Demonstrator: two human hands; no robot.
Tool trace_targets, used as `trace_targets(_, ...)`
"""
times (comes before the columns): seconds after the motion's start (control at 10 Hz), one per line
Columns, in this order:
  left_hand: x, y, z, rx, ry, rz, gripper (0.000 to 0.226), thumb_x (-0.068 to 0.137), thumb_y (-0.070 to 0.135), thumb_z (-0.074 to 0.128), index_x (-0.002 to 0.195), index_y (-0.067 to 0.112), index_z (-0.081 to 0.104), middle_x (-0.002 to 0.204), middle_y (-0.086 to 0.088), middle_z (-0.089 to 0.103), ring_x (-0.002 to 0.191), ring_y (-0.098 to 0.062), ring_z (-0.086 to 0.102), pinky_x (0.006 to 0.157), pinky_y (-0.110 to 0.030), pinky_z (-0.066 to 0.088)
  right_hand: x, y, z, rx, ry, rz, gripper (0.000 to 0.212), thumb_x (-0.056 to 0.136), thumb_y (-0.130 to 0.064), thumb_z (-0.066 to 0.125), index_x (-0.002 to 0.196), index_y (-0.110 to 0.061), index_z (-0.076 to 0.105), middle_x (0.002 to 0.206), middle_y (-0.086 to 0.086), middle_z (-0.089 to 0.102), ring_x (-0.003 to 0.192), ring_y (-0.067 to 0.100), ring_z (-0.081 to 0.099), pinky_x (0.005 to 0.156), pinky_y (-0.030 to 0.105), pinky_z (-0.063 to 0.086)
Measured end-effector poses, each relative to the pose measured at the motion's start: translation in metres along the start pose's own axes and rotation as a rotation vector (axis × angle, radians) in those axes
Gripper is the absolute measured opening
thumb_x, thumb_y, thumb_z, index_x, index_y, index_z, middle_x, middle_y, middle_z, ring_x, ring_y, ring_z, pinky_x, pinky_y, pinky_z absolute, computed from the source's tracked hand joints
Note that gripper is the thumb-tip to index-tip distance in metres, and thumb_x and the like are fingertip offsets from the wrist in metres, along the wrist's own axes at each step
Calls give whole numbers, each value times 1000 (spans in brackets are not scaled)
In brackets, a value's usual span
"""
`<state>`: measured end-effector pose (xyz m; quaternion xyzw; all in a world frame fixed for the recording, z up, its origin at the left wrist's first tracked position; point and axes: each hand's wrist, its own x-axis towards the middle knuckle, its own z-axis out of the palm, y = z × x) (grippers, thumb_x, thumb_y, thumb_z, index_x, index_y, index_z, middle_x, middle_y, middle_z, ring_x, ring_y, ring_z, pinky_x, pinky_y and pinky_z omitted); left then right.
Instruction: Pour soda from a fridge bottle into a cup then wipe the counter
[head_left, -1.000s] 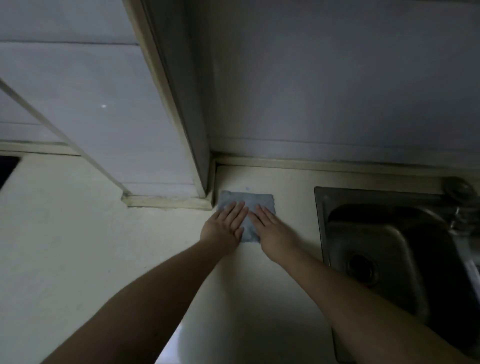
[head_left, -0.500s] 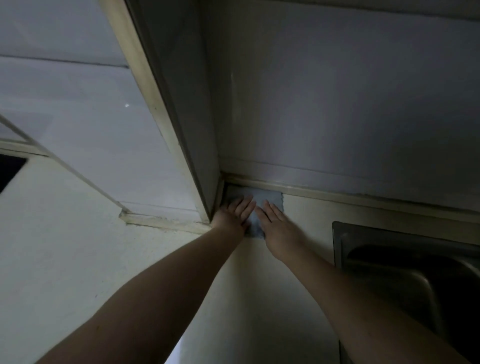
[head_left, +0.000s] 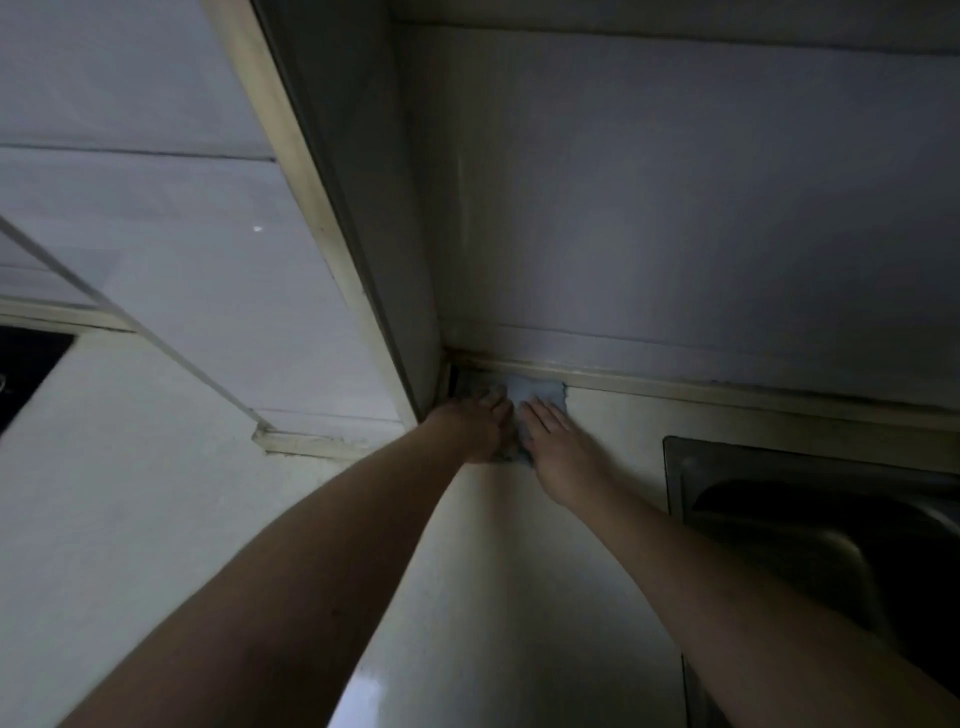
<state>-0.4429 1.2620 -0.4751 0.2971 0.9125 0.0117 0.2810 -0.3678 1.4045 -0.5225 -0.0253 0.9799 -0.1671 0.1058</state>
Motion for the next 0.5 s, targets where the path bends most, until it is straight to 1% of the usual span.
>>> trace_targets(0.1, -24, -1, -8, 12, 37, 41, 52, 105, 32, 35, 153, 14, 28, 162, -8, 18, 146, -26, 23, 117, -38, 24, -25, -11, -1, 56, 74, 55, 60, 96, -36, 21, 148, -6, 26, 155, 8, 22, 145, 28, 18, 119, 36, 12)
trace_targets(0.2, -53, 6, -6, 11, 86, 54, 58, 104, 42, 29, 155, 16, 20, 163, -5, 15, 144, -27, 28, 111, -36, 31, -50, -26, -3, 147, 104, 126, 62, 97, -42, 25, 146, -4, 33, 155, 14, 27, 145, 26, 21, 116, 29, 9)
trace_targets(0.3, -76, 12, 6, -14, 138, 7, 58, 104, 43, 31, 155, 16, 22, 160, -9, 23, 143, -27, 30, 110, -35, 31, -69, -38, -6, 152, 32, 146, 51, 100, -29, 38, 144, -3, 34, 151, 15, 34, 141, 26, 28, 115, 29, 18)
trace_targets(0.4, -103, 16, 19, 12, 205, -5, 55, 104, 43, 30, 154, 21, 23, 160, -7, 26, 144, -25, 30, 112, -37, 29, -93, -50, -9, 178, -6, 188, 50, 100, -29, 36, 146, -10, 33, 151, 12, 34, 136, 27, 34, 110, 34, 30)
trace_targets(0.5, -126, 17, 28, 84, 178, -26, 58, 103, 46, 26, 155, 20, 22, 162, -3, 18, 148, -22, 19, 118, -41, 21, -111, -59, -11, 91, -63, 183, 52, 101, -34, 30, 149, -15, 27, 157, 8, 24, 142, 24, 24, 114, 37, 23)
